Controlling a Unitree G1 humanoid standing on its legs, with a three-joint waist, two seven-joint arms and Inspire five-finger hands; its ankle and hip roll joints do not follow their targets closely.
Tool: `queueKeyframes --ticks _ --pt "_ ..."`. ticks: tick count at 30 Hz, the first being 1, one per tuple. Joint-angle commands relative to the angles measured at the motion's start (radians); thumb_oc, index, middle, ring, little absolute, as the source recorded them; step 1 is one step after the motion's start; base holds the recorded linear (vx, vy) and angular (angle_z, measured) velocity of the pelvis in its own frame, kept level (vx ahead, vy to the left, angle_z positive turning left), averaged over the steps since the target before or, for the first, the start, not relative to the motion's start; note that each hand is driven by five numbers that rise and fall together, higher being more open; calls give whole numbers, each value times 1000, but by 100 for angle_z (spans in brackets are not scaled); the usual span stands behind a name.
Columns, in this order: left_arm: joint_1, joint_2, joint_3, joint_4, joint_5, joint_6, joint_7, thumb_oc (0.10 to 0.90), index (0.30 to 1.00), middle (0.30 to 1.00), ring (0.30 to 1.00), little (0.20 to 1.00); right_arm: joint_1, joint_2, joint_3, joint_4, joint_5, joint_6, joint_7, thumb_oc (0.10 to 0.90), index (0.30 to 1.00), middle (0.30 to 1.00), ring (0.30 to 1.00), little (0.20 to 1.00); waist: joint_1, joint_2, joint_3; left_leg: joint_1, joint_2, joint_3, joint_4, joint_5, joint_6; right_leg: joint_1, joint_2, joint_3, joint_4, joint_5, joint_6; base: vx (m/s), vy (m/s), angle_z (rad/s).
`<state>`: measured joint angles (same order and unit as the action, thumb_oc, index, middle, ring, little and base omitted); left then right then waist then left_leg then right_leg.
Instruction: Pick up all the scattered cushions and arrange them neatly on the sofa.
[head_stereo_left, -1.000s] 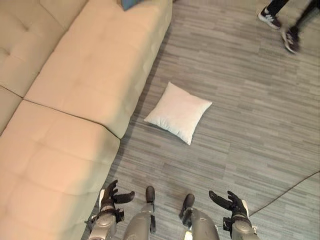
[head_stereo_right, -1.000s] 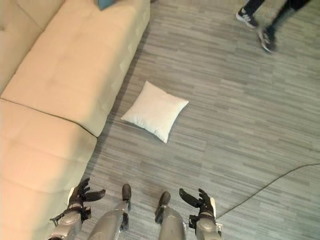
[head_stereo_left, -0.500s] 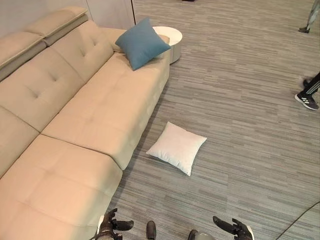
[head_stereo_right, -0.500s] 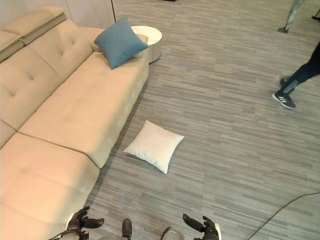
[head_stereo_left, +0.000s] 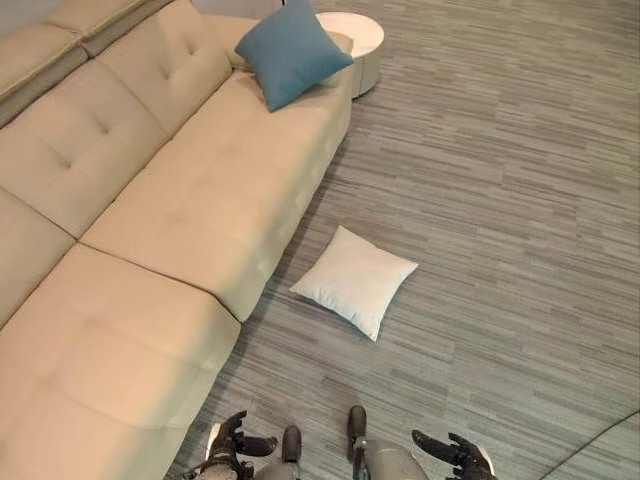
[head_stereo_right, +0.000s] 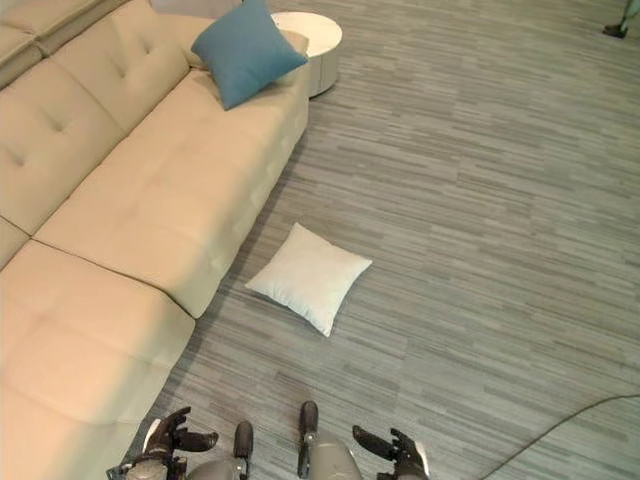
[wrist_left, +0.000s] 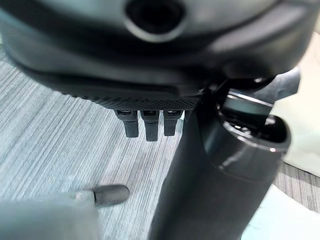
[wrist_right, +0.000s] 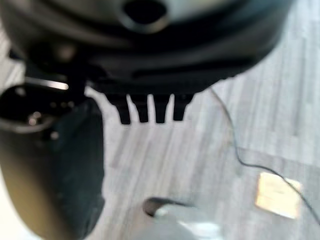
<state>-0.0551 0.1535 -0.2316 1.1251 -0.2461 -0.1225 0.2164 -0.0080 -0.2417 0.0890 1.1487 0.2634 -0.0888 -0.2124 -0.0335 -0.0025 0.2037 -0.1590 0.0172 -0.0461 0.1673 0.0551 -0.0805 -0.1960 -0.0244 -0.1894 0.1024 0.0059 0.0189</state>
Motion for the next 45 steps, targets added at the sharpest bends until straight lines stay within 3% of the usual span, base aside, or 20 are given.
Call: queueKeyframes --ticks 1,5,8,9,10,12,14,19,22,24,27,29,30,32,35,37,39,40,44,45 --pt "-29 22 6 -44 8 -25 0 800 900 900 900 900 -16 -62 -23 -64 47 -61 -21 800 900 900 900 900 -12 -23 15 12 -31 119 232 -155 31 81 -54 30 -17 -51 64 62 -127 64" --pt "-35 22 -5 -31 13 -20 3 800 900 900 900 900 -13 -63 -23 -63 59 -59 -20 800 900 900 900 900 -4 -37 15 -30 2 144 206 -176 48 110 -58 28 -30 -70 58 129 -34 12" --pt "-36 22 -16 -28 20 -12 7 800 900 900 900 900 -11 -68 -16 -54 47 -56 -20 800 900 900 900 900 10 -33 6 -38 24 84 -9 -96 25 142 -40 21 -47 -96 65 210 44 15" --pt "-36 22 -16 -28 20 -12 7 800 900 900 900 900 -11 -68 -16 -54 47 -56 -20 800 900 900 900 900 10 -33 7 -38 24 84 -10 -95 25 142 -40 21 -47 -96 65 226 83 31" --pt "-43 24 -24 -26 25 -13 9 800 900 900 900 900 -12 -67 -16 -47 50 -54 -27 800 900 900 900 900 16 -30 5 -76 53 81 -77 -26 9 169 -33 16 -58 -115 66 217 92 18" --pt "-49 30 -31 -28 30 -12 15 800 900 900 900 900 -7 -64 -16 -53 53 -52 -34 800 900 900 900 900 19 -35 9 -117 66 118 -85 -6 2 187 -38 15 -58 -131 65 260 147 7" --pt "-45 26 -30 -23 34 -9 14 800 900 900 900 900 14 -54 -25 -54 50 -48 -27 800 900 900 900 900 16 -24 -3 -80 78 134 -120 4 3 204 -35 17 -51 -140 74 262 197 -16" --pt "-33 25 -26 -13 39 -11 12 800 900 900 900 900 21 -38 -33 -36 41 -44 -19 800 900 900 900 900 19 -32 -18 -50 52 153 -94 -28 23 216 -74 38 -2 -143 99 220 197 -35" --pt "-35 40 -18 -25 33 -12 13 800 900 900 900 900 8 -30 -30 -19 39 -35 -13 800 900 900 900 900 25 -36 -15 -14 32 180 -88 -66 55 177 -109 49 108 -120 130 178 213 -24" --pt "-40 61 -15 -41 35 -14 14 800 900 900 900 900 -10 -27 -21 -26 31 -28 -12 800 900 900 900 900 22 -24 3 14 22 202 -91 -93 85 98 -139 45 269 -66 148 134 232 -29" --pt "-41 72 -8 -50 34 -18 16 800 900 900 900 900 -17 -22 -12 -30 25 -30 -10 800 900 900 900 900 19 -12 17 57 14 214 -104 -115 98 35 -144 17 320 -56 140 100 107 -24" --pt "-43 75 -2 -53 32 -19 17 800 900 900 900 900 -21 -25 -9 -33 21 -29 -10 800 900 900 900 900 17 -10 23 73 11 215 -110 -121 99 21 -141 0 300 -61 135 194 49 -20" --pt "-43 77 5 -48 32 -18 15 800 900 900 900 900 -32 -29 -5 -37 12 -29 -14 800 900 900 900 900 17 -13 28 112 -1 221 -126 -152 93 7 -148 -59 225 -75 137 294 -6 -32" --pt "-38 75 6 -42 36 -19 12 800 900 900 900 900 -36 -31 -2 -44 8 -30 -17 800 900 900 900 900 12 -15 30 138 -6 227 -133 -168 91 -17 -141 -112 144 -50 137 231 -38 -46" --pt "-35 72 7 -44 41 -21 8 800 900 900 900 900 -35 -35 -5 -58 10 -31 -17 800 900 900 900 900 1 -10 35 165 -9 225 -133 -186 87 -45 -129 -132 84 -19 148 238 -59 -22" --pt "-37 66 4 -42 56 -23 6 800 900 900 900 900 -24 -40 -12 -64 6 -31 -16 800 900 900 900 900 -10 -11 45 186 -26 232 -126 -194 89 -58 -144 -196 52 14 143 137 -72 -11" --pt "-37 61 -2 -40 61 -26 1 800 900 900 900 900 -18 -44 -14 -57 8 -33 -16 800 900 900 900 900 -17 -10 41 197 -31 229 -124 -205 86 -39 -140 -192 30 11 142 168 -110 -7" --pt "-38 51 -11 -34 70 -25 2 800 900 900 900 900 -6 -41 -16 -46 15 -38 -14 800 900 900 900 900 -28 -6 29 213 -29 221 -108 -224 78 -25 -125 -153 32 6 123 322 -207 13" --pt "-41 35 -29 -31 75 -25 -10 800 900 900 900 900 1 -51 -26 -31 33 -46 -12 800 900 900 900 900 -34 4 22 199 0 232 -4 -233 35 34 -116 -175 4 -13 101 190 -217 27" --pt "-44 26 -40 -37 76 -23 -13 800 900 900 900 900 1 -64 -27 -38 39 -51 -11 800 900 900 900 900 -29 2 36 131 33 238 172 -180 6 67 -107 -172 -7 -34 76 89 -169 28"
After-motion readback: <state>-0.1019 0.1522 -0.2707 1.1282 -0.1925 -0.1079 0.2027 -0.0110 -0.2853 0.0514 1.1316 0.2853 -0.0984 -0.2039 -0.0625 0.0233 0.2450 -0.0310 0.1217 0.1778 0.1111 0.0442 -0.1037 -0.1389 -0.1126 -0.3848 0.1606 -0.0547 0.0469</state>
